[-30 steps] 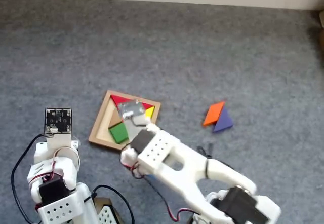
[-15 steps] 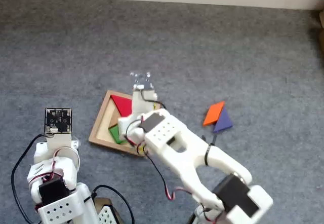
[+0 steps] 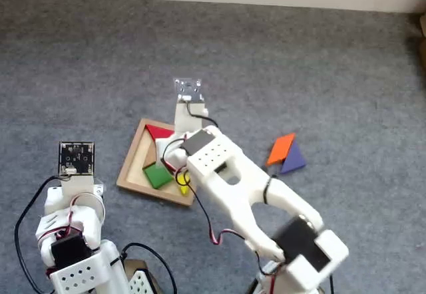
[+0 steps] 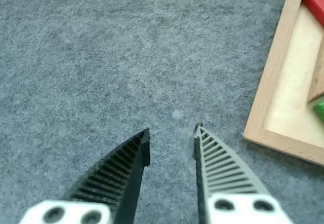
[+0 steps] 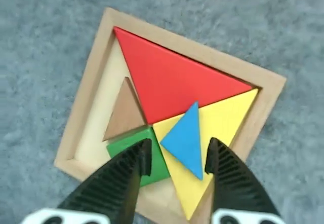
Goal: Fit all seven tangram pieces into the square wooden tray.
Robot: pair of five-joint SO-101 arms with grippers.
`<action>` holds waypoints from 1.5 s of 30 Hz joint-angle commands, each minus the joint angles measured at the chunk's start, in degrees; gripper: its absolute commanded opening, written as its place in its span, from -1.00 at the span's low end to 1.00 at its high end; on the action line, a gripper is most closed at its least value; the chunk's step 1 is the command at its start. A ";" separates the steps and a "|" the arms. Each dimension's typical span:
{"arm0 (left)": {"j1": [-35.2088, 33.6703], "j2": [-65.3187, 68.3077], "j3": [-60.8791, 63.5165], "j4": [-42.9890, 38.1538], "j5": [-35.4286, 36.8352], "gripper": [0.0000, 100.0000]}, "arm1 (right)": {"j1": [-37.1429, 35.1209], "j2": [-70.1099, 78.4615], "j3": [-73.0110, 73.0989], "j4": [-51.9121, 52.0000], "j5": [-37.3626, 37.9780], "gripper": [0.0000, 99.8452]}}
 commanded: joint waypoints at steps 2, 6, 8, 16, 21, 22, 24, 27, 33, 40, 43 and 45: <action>-0.66 -3.21 -0.48 -0.26 0.09 -0.68 | 2.42 -9.71 -3.03 1.36 2.90 -0.66; -0.66 -3.21 -0.48 -0.26 0.09 -0.68 | 6.29 -10.95 -0.92 0.92 7.30 -0.92; -0.66 -3.21 -0.48 -0.26 0.09 -0.68 | 7.34 -10.95 0.40 -1.36 9.49 -0.99; -0.66 -3.21 -0.48 -0.26 0.09 -0.68 | 8.48 -10.95 9.71 -2.07 19.87 -0.99; -0.66 -3.21 -0.48 -0.26 0.09 -0.68 | 8.22 -10.59 11.21 -3.03 22.15 -0.99; -0.66 -3.21 -0.48 -0.26 0.09 -0.68 | 8.22 -9.80 11.21 -3.82 22.07 -0.99; -0.66 -3.21 -0.48 -0.26 0.09 -0.68 | 8.13 -7.25 11.03 -5.23 22.07 -0.99; -0.66 -3.21 -0.48 -0.26 0.09 -0.68 | 7.34 -2.59 10.77 -5.49 22.07 -0.99; -0.66 -3.21 -0.48 -0.26 0.09 -0.68 | 3.82 -1.01 10.68 -5.67 21.98 -0.99; -0.66 -3.21 -0.48 -0.26 0.09 -0.68 | 1.10 -0.75 10.59 -5.67 21.80 -0.99; -0.66 -3.21 -0.48 -0.26 0.09 -0.68 | -0.22 -1.01 10.51 -5.76 21.80 -0.99; -0.66 -3.21 -0.48 -0.26 0.09 -0.68 | -0.84 -1.10 10.33 -5.76 21.80 -0.99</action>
